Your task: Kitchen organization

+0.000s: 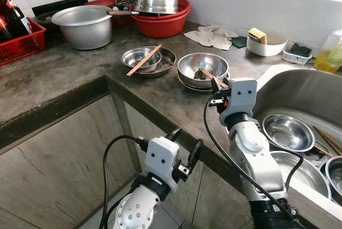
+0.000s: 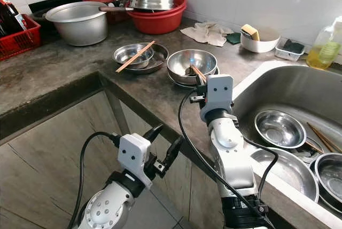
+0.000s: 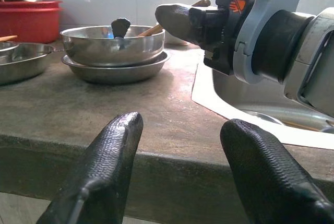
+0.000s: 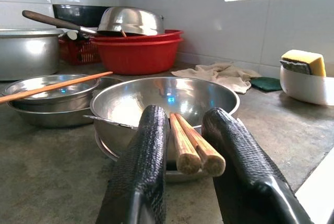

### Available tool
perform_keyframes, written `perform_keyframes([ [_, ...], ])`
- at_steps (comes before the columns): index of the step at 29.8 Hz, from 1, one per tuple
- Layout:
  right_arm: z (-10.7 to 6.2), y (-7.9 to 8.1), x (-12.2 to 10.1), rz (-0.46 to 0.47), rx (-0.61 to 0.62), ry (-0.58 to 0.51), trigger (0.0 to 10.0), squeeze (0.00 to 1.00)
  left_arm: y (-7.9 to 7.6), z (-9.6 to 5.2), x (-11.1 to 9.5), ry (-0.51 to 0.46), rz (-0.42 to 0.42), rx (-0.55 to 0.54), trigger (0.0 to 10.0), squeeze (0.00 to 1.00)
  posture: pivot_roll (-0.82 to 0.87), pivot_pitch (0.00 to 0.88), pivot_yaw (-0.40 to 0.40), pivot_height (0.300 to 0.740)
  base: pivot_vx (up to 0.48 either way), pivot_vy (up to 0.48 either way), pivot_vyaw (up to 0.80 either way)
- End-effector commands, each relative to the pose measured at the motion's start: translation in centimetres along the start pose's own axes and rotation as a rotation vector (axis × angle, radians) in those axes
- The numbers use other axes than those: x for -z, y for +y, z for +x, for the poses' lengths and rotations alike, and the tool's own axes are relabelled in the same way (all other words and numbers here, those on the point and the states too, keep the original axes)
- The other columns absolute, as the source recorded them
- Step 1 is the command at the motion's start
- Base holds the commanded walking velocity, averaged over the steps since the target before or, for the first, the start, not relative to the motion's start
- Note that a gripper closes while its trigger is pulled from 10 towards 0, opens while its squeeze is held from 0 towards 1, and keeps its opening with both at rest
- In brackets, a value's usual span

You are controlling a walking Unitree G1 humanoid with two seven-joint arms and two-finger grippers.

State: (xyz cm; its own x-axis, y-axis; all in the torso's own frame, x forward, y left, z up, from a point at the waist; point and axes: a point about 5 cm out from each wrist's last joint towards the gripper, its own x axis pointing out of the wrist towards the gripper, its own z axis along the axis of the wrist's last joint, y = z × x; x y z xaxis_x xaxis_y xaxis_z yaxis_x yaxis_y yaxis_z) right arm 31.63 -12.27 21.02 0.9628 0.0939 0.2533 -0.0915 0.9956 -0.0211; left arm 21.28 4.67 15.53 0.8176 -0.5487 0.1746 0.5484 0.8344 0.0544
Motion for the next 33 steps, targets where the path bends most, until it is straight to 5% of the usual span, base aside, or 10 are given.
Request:
perform_keyframes([
  [1, 0.3, 0.2, -0.4, 0.008, -0.003, -0.026, 6.3, 0.00, 0.2, -0.2, -0.4, -0.017, 0.011, -0.010, 10.0, 0.00, 0.10, 0.070, -0.010, 0.740, 0.000, 0.000, 0.00],
  [2, 0.3, 0.2, -0.4, 0.007, -0.003, -0.026, 1.9, 0.00, 0.2, -0.2, -0.4, -0.017, 0.012, -0.010, 10.0, 0.00, 0.10, 0.069, -0.009, 0.740, 0.000, 0.000, 0.00],
  [3, 0.4, 0.3, -0.4, 0.008, -0.003, -0.026, 0.0, 0.00, 0.2, -0.2, -0.4, -0.017, 0.012, -0.010, 10.0, 0.00, 0.10, 0.067, -0.008, 0.740, 0.000, 0.000, 0.00],
  [16, 0.4, 0.2, -0.8, 0.017, 0.006, -0.048, 0.0, 0.00, 0.2, -0.1, -0.4, -0.014, 0.016, -0.014, 10.0, 0.00, 0.10, 0.078, -0.008, 0.740, 0.000, 0.000, 0.00],
  [18, 0.4, 0.2, -2.1, 0.036, 0.011, -0.099, 5.9, 0.00, 0.3, -0.2, -0.4, -0.011, 0.018, -0.018, 10.0, 0.00, 0.10, 0.079, -0.004, 0.740, 0.000, 0.000, 0.00],
  [19, 0.5, 0.2, -2.6, 0.036, 0.012, -0.119, 10.0, 0.00, 0.3, -0.2, -0.3, -0.011, 0.018, -0.020, 10.0, 0.00, 0.10, 0.077, -0.006, 0.740, 0.000, 0.000, 0.00],
  [29, -0.1, -0.3, -5.4, 0.007, 0.045, -0.222, 10.0, 0.00, 0.6, 0.0, -0.4, -0.013, 0.026, -0.034, 10.0, 0.00, 0.10, 0.081, -0.003, 0.740, 0.000, 0.000, 0.00],
  [33, -2.0, -0.9, -7.3, -0.140, 0.101, -0.312, 10.0, 0.00, 1.0, -0.1, -0.4, -0.013, 0.036, -0.053, 10.0, 0.00, 0.10, 0.078, 0.000, 0.740, 0.000, 0.000, 0.00],
])
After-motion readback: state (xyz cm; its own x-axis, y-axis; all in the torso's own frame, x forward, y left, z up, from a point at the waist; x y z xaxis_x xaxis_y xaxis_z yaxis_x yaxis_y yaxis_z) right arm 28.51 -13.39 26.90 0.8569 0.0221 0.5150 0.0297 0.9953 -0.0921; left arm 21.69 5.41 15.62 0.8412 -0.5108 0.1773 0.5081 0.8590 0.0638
